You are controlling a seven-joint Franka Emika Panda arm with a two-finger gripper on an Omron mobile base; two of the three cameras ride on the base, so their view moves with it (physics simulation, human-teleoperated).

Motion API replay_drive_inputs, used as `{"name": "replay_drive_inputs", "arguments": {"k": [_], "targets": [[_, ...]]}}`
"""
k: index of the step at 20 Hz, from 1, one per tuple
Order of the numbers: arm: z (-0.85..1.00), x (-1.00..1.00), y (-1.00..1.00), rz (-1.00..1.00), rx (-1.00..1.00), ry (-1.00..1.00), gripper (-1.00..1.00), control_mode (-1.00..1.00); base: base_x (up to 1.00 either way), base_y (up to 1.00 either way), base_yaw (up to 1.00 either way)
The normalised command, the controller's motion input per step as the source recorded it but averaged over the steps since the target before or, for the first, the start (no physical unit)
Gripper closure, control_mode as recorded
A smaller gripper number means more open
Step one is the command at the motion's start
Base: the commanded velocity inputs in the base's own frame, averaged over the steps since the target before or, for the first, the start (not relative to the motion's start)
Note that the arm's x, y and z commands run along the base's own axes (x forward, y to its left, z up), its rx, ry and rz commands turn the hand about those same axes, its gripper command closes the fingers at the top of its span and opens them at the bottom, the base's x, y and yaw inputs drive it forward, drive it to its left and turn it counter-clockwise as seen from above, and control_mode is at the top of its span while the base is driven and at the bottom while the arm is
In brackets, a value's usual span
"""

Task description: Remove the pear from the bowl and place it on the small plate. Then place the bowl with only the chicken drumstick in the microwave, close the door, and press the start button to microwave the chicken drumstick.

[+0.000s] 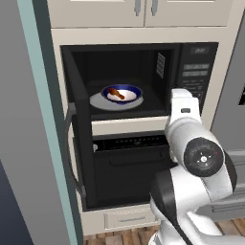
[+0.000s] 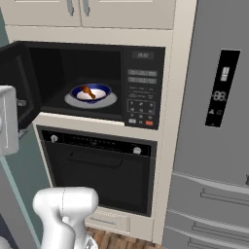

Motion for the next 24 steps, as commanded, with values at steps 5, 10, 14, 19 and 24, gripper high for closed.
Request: {"name": "replay_drive_inputs", "arguments": {"k": [5,10,14,19,24], "targets": [[-0.05,-1.00,-0.18,0.00,0.00,-0.14,-1.00,-1.00,0.00,0.00,0.00],[-0.35,-0.86,0.22,0.06,-0.07,-0.15,-1.00,-1.00,0.00,0.00,0.00],[-0.19,-0.28,0.70,0.03,-0.12,-0.15,-1.00,-1.00,0.00,0.00,0.00],[-0.08,-0.14,0.70,0.00,-0.12,-0.10,-1.00,-1.00,0.00,0.00,0.00],[-0.29,0.00,0.89,0.00,-0.13,0.00,-1.00,-1.00,0.00,0.00,0.00]]}}
